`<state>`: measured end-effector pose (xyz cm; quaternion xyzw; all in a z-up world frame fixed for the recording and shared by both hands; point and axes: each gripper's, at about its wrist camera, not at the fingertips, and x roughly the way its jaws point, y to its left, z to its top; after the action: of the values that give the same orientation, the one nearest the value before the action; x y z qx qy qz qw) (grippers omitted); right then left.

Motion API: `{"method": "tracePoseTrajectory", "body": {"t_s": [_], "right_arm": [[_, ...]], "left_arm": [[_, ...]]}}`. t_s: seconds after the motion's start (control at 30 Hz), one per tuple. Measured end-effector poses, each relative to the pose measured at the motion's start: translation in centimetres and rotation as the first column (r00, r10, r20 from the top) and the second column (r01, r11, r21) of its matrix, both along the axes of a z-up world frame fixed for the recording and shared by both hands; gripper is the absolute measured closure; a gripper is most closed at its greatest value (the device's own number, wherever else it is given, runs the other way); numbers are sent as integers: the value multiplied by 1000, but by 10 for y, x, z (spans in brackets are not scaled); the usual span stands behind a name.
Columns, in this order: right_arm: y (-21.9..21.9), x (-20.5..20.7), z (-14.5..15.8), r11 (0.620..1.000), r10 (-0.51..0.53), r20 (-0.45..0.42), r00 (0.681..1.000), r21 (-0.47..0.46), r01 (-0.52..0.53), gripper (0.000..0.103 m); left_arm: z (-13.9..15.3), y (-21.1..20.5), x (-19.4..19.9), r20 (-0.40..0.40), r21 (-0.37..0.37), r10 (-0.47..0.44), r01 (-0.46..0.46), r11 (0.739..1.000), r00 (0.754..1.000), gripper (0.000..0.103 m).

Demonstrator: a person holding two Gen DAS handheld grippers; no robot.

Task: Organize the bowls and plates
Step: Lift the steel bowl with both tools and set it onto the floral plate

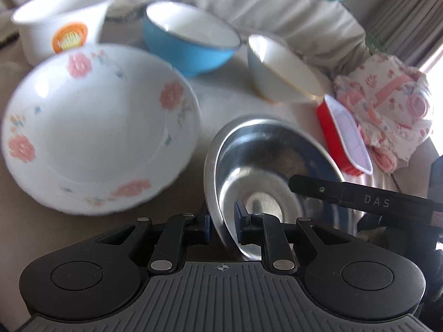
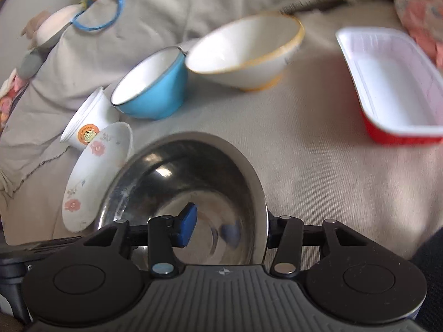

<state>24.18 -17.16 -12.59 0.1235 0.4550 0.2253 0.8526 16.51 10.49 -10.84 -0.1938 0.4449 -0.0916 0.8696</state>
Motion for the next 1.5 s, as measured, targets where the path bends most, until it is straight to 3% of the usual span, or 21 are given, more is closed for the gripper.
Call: {"method": "tracePoseTrajectory", "body": {"t_s": [0.2, 0.27, 0.33, 0.43, 0.53, 0.7, 0.9, 1.1, 1.3, 1.5], "right_arm": [[34, 9, 48, 994, 89, 102, 991, 55, -95, 56], [62, 16, 58, 989, 137, 158, 978, 33, -144, 56], [93, 27, 59, 981, 190, 193, 963, 0, -193, 56], [134, 45, 47, 963, 269, 172, 948, -18, -270, 56], [161, 49, 32, 941, 339, 173, 925, -61, -334, 56], [161, 35, 22, 934, 358, 243, 902, -97, -345, 56], [160, 37, 8, 916, 401, 211, 892, -74, -394, 58], [162, 28, 10, 912, 409, 228, 884, -118, -392, 58], [162, 23, 15, 918, 395, 249, 884, -149, -368, 57], [161, 10, 25, 927, 369, 371, 852, -220, -305, 44]], "left_arm": [[45, 44, -7, 151, 33, 108, -115, 993, 983, 83], [55, 62, -2, 177, 81, 147, -163, 983, 973, 83], [57, 81, 2, 187, 108, 195, -217, 970, 963, 82], [47, 106, 4, 163, 84, 292, -308, 948, 943, 83], [33, 111, 6, 144, 92, 325, -340, 936, 935, 83], [20, 110, 16, 119, 129, 327, -341, 931, 937, 84], [9, 116, 17, 95, 185, 367, -379, 907, 925, 84], [11, 125, 9, 128, 135, 390, -406, 904, 912, 84], [10, 125, 9, 132, 148, 390, -407, 901, 911, 82], [14, 127, 3, 176, 129, 414, -438, 890, 893, 83]]}}
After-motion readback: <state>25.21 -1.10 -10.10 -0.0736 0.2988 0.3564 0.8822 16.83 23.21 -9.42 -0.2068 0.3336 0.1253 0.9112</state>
